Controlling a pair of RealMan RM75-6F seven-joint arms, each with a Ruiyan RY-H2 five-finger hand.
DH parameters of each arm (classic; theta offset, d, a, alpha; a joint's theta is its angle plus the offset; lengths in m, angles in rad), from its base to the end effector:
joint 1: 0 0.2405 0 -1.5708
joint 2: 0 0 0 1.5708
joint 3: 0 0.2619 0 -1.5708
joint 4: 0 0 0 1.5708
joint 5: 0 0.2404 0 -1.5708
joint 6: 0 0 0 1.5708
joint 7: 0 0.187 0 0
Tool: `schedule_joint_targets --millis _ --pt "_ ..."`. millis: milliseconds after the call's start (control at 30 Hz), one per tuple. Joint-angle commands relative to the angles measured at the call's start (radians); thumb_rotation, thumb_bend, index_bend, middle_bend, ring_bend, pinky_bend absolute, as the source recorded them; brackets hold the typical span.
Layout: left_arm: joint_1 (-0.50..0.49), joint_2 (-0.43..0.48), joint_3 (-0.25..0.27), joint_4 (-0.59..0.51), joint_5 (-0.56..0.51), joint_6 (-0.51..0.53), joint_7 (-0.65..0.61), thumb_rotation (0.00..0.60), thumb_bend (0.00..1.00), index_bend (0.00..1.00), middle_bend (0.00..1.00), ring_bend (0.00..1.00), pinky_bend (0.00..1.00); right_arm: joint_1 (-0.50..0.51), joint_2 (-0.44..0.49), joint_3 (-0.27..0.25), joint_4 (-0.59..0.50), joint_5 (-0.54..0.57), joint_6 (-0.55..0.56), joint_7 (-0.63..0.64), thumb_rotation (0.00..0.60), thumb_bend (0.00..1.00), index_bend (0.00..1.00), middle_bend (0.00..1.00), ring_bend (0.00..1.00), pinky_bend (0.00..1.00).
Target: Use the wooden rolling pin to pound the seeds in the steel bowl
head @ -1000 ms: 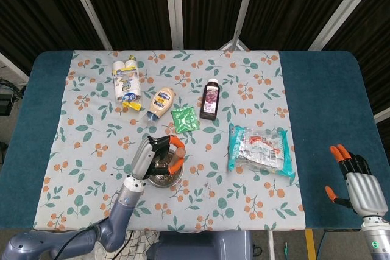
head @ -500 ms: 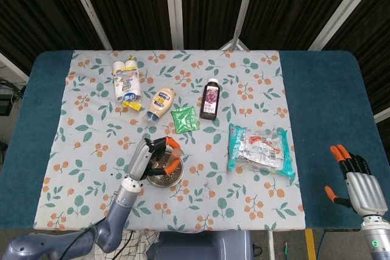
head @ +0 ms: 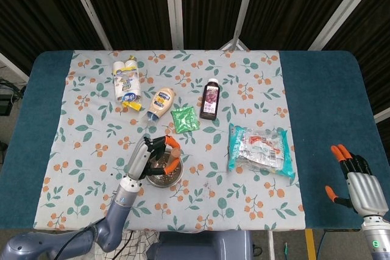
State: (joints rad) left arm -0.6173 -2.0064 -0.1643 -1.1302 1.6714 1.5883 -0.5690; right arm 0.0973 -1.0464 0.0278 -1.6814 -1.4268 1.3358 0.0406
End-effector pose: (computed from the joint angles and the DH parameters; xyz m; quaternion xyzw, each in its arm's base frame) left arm -0.0635 0.3147 -0.0769 -0.4782 -0.4346 -0.7503 0.1393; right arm -0.3422 -0.2221 0.1266 0.5957 -0.4605 0.3406 0.5631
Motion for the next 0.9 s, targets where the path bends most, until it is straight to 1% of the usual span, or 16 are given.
schedule_joint_targets --millis 33,233,500,733,900 --pt "-0.007 0.005 -0.008 -0.012 0.002 -0.002 0.006 0.6 0.84 0.63 0.76 0.87 0.97 0.0 0.0 0.0 0.001 -0.001 0.0 0.001 0.6 0.35 0.0 0.0 0.0 0.0" --pt "-0.007 0.009 0.0 -0.017 0.006 -0.003 0.009 0.6 0.84 0.63 0.76 0.87 0.97 0.002 -0.001 0.0 0.003 0.001 -0.004 0.003 0.6 0.35 0.0 0.0 0.0 0.0" --pt "0.017 -0.004 0.033 0.034 -0.011 -0.017 -0.011 0.6 0.84 0.63 0.76 0.87 0.97 0.004 -0.002 0.002 0.002 0.004 -0.008 0.002 0.6 0.35 0.0 0.0 0.0 0.0" --pt "0.027 -0.01 0.035 0.049 -0.017 -0.011 -0.028 0.6 0.84 0.63 0.76 0.87 0.97 0.003 -0.004 0.003 0.001 0.002 -0.002 0.001 0.6 0.35 0.0 0.0 0.0 0.0" --pt "0.024 -0.004 0.026 0.038 -0.011 0.001 -0.027 0.6 0.84 0.63 0.76 0.87 0.97 0.001 -0.005 0.004 0.002 0.001 0.003 0.004 0.6 0.35 0.0 0.0 0.0 0.0"
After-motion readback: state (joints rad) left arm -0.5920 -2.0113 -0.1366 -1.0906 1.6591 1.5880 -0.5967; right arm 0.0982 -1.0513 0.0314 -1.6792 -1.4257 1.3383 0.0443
